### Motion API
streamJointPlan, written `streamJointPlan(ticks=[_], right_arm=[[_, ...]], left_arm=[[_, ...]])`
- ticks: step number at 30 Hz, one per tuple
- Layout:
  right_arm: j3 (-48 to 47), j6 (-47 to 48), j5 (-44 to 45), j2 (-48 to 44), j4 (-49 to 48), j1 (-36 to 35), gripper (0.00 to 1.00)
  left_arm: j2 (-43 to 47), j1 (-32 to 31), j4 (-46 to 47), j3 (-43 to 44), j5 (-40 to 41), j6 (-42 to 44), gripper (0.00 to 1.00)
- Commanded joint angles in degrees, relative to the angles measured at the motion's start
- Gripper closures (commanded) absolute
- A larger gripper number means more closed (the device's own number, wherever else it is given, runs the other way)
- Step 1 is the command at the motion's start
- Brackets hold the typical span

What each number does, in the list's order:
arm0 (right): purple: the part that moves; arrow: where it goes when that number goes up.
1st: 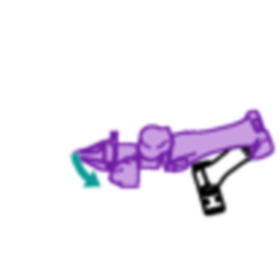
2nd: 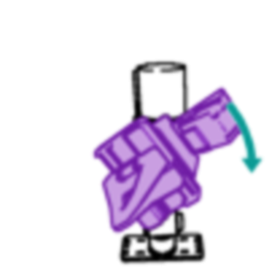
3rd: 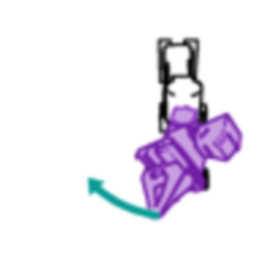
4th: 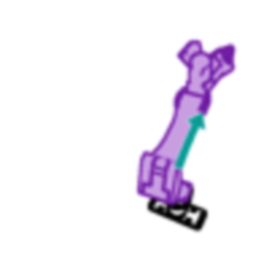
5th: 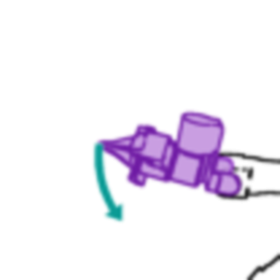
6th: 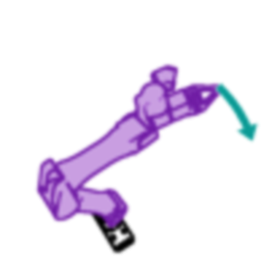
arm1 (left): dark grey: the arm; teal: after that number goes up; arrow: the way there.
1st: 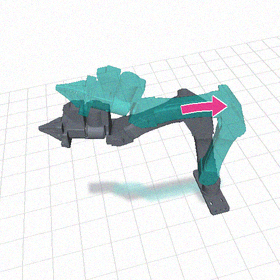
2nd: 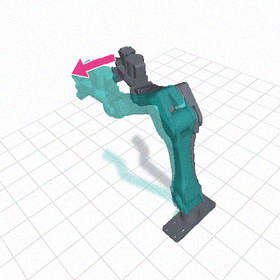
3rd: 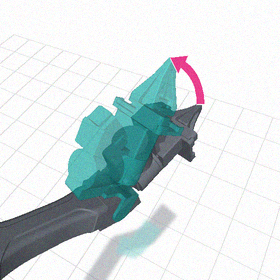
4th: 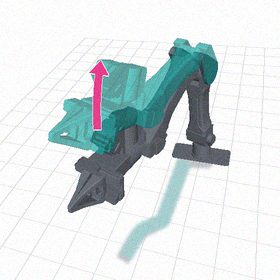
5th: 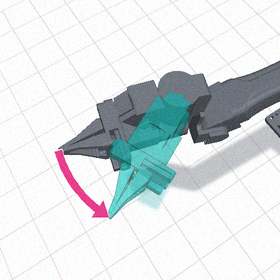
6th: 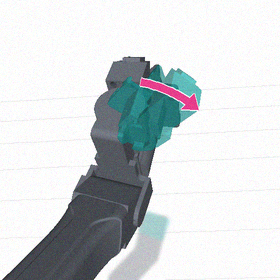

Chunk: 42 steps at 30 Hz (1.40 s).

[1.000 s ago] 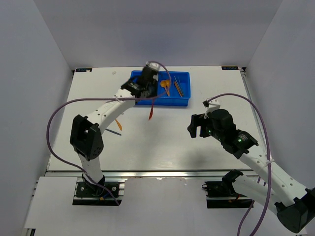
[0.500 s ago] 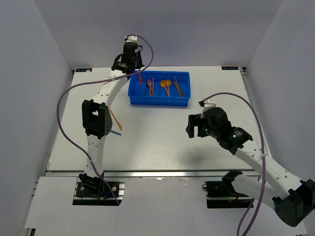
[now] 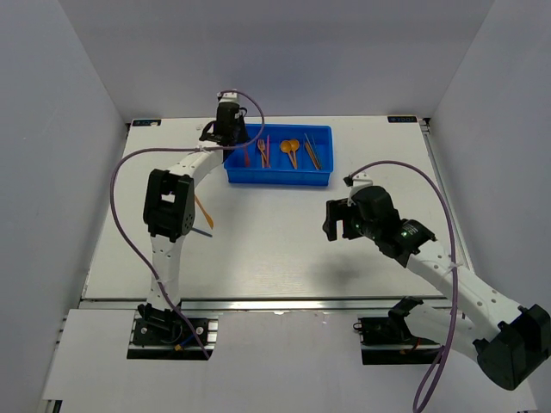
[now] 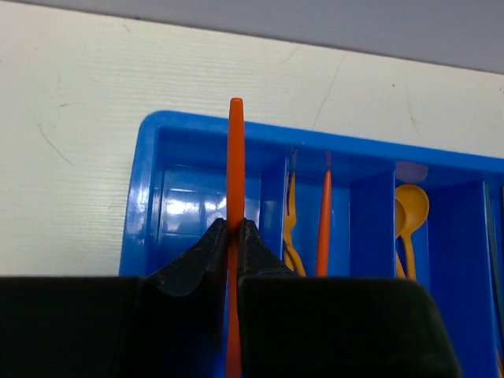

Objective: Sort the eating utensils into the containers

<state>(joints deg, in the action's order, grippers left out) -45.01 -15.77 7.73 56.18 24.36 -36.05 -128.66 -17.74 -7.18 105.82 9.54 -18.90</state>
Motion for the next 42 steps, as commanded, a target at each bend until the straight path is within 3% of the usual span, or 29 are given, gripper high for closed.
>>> streamJointPlan(ticks=[1, 3, 4, 5, 8, 11, 14, 15, 20, 22, 31, 35, 42], right_arm=[[-2.18, 1.18, -0.17, 0.15, -2.74, 0.11, 0.11], [-2.27, 1.18, -0.52, 0.68, -2.83, 0.11, 0.11], [-2.36, 1.18, -0.61, 0.68, -2.83, 0.11, 0.11], [-2.45, 1.18, -0.69, 0.77, -2.83, 0.19, 0.11], [-2.45, 1.18, -0.78, 0.42, -2.74, 0.11, 0.11], [-2.53, 1.18, -0.52, -0.02, -2.65, 0.19, 0.11], [-2.45, 1.18, -0.69, -0.20, -2.65, 0.19, 0.11], [-2.36, 1.18, -0.87, -0.20, -2.82, 0.11, 0.11], [-1.74, 0.74, -1.92, 0.06, -3.79, 0.11, 0.11], [-1.66, 0.57, -2.10, -0.02, -3.79, 0.19, 0.11], [-0.25, 0.21, -3.59, -0.46, -4.32, 0.19, 0.11], [0.45, -0.05, -4.03, -1.69, -4.41, 0.11, 0.11], [0.63, -0.58, -5.70, -2.04, -4.76, 0.19, 0.11]], left_arm=[[5.00, -0.10, 4.02, -1.58, -1.45, -1.58, 1.00], [5.44, -0.02, 4.45, -2.72, -2.15, -2.90, 0.93], [5.70, -0.02, 4.72, -3.07, -1.98, -3.25, 0.85], [6.57, -0.10, 4.72, -3.86, -1.81, -3.78, 0.69], [9.55, -0.10, 4.98, -5.53, 0.21, -5.01, 0.48], [12.97, -0.02, 5.60, -7.29, 3.02, -5.62, 0.46], [18.52, -0.02, 4.55, -9.66, 7.23, -6.68, 0.37], [21.06, -0.02, 3.85, -10.80, 8.38, -6.85, 0.24], [24.95, -0.02, -2.65, -12.57, 10.05, -6.86, 0.18], [26.52, -0.02, -8.52, -13.18, 11.72, -7.29, 0.02], [35.39, -0.02, -22.69, -27.32, 21.30, -21.44, 0.02], [36.99, 0.07, -22.35, -34.44, 25.34, -26.70, 0.05], [30.33, 5.34, -21.13, -35.25, 20.00, -26.64, 0.16]])
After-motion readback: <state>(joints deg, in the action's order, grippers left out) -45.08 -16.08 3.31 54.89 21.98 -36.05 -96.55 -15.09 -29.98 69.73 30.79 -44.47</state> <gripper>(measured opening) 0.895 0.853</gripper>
